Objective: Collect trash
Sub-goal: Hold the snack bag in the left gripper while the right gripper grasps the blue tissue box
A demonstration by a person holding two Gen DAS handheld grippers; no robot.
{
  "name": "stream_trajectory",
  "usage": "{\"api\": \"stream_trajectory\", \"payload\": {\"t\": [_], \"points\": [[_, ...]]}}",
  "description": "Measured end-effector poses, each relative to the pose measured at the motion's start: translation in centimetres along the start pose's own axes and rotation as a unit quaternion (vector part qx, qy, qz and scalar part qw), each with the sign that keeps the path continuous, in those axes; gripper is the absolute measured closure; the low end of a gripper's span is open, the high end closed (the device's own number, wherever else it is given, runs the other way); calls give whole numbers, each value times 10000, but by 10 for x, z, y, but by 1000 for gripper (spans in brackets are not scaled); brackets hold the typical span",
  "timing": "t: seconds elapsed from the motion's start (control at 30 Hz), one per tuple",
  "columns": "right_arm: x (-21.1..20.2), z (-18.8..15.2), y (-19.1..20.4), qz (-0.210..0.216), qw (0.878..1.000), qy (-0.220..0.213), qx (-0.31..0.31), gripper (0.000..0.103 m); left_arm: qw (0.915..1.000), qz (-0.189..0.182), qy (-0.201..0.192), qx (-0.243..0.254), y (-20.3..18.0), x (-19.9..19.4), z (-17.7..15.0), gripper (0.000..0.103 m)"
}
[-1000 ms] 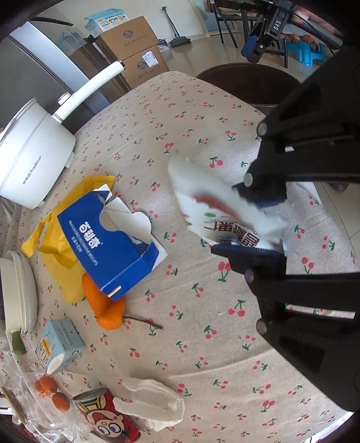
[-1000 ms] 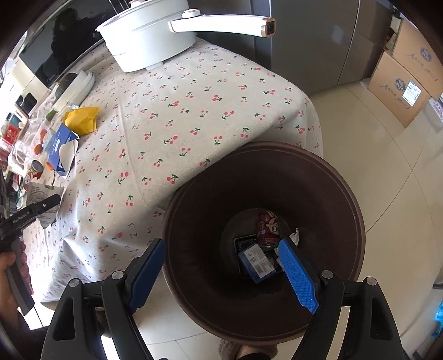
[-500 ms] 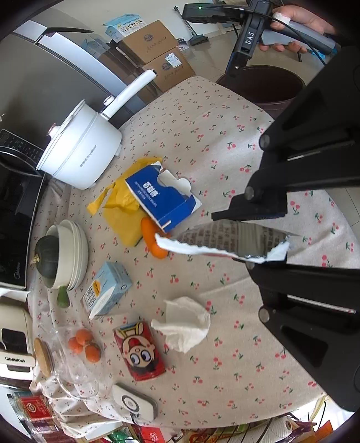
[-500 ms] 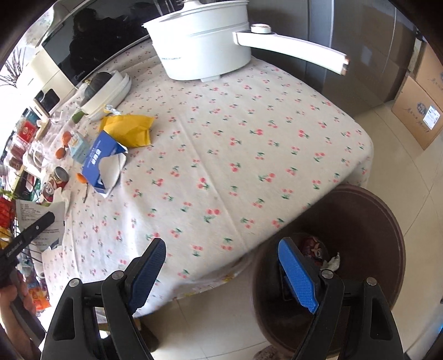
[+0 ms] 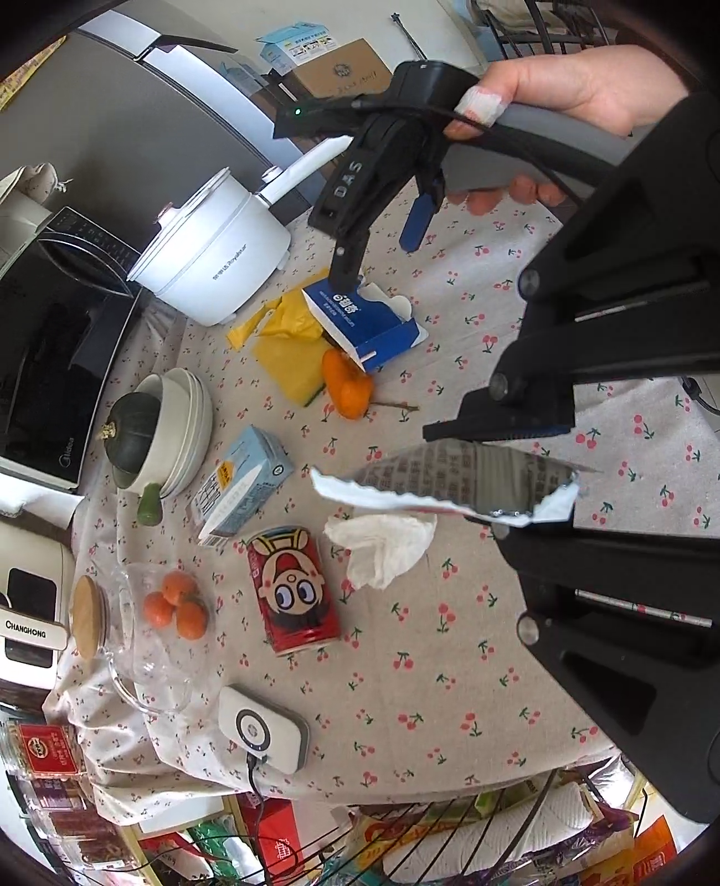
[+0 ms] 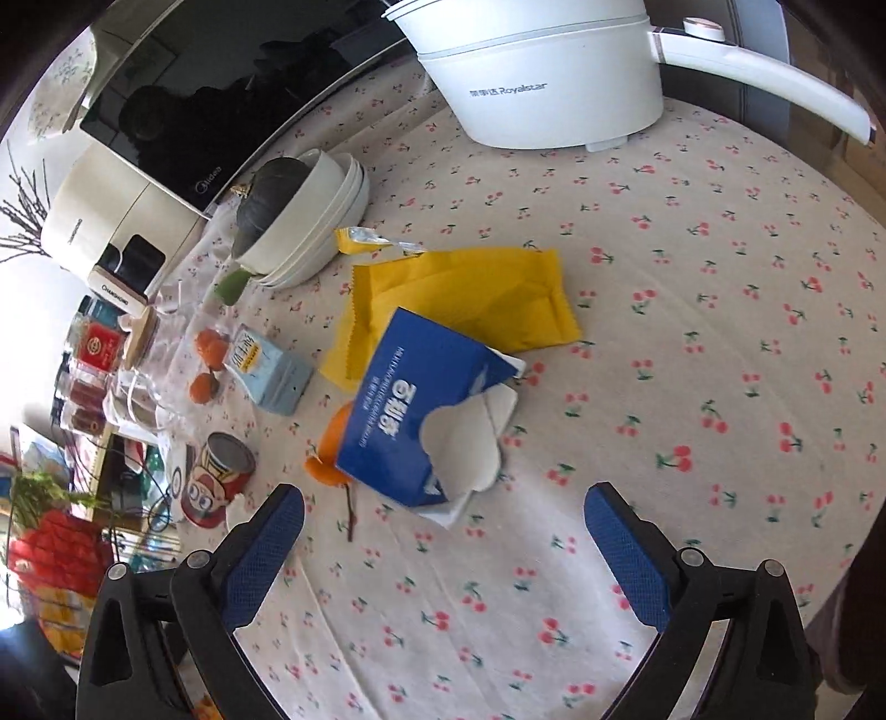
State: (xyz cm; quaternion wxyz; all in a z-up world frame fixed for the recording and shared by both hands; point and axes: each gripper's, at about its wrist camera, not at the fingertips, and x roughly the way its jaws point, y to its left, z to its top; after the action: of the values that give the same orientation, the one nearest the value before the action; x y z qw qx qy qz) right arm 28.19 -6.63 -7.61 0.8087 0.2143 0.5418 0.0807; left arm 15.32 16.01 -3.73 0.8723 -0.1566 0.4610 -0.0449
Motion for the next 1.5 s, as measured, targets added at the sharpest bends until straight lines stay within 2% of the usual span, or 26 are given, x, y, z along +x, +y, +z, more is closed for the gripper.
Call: {"api": "stream_trajectory", "payload": {"t": [0.3,0.33,0.4,0.53,0.6,0.63,0.8,1.03,1.27,1.37,1.5], "points": [[48,13,12,-545,9985,-23,94,1,9999,-80,11,-151,11,-3,0,93],[50,12,12,-591,9982,-9,37,4,9998,-78,19,-155,12,-2,-1,93],[48,8,14,-729,9971,-39,-234,19,9999,-62,36,-148,11,-1,-1,93],[41,1,9,-677,9959,170,-568,25,9999,-74,63,-137,7,0,-2,93],[29,-3,7,-459,9962,135,-732,42,9999,-108,74,-110,3,1,-3,93],[23,-5,8,-481,9952,172,-829,54,9999,-120,77,-80,0,1,-4,93],[-4,-22,3,-932,9849,214,-1442,54,9998,-123,104,119,-16,2,-7,93],[-51,-32,-33,-1159,9786,76,-1698,54,9990,-208,213,336,-42,8,-17,93],[-95,-41,-82,-1215,9802,-149,-1556,54,9959,-236,343,806,-83,22,-27,92],[-104,-46,-105,-1264,9826,48,-1362,54,9945,-338,440,892,-100,29,-32,92],[-122,-46,-122,-1267,9818,-69,-1411,54,9917,-401,556,1087,-125,40,-39,92]]}}
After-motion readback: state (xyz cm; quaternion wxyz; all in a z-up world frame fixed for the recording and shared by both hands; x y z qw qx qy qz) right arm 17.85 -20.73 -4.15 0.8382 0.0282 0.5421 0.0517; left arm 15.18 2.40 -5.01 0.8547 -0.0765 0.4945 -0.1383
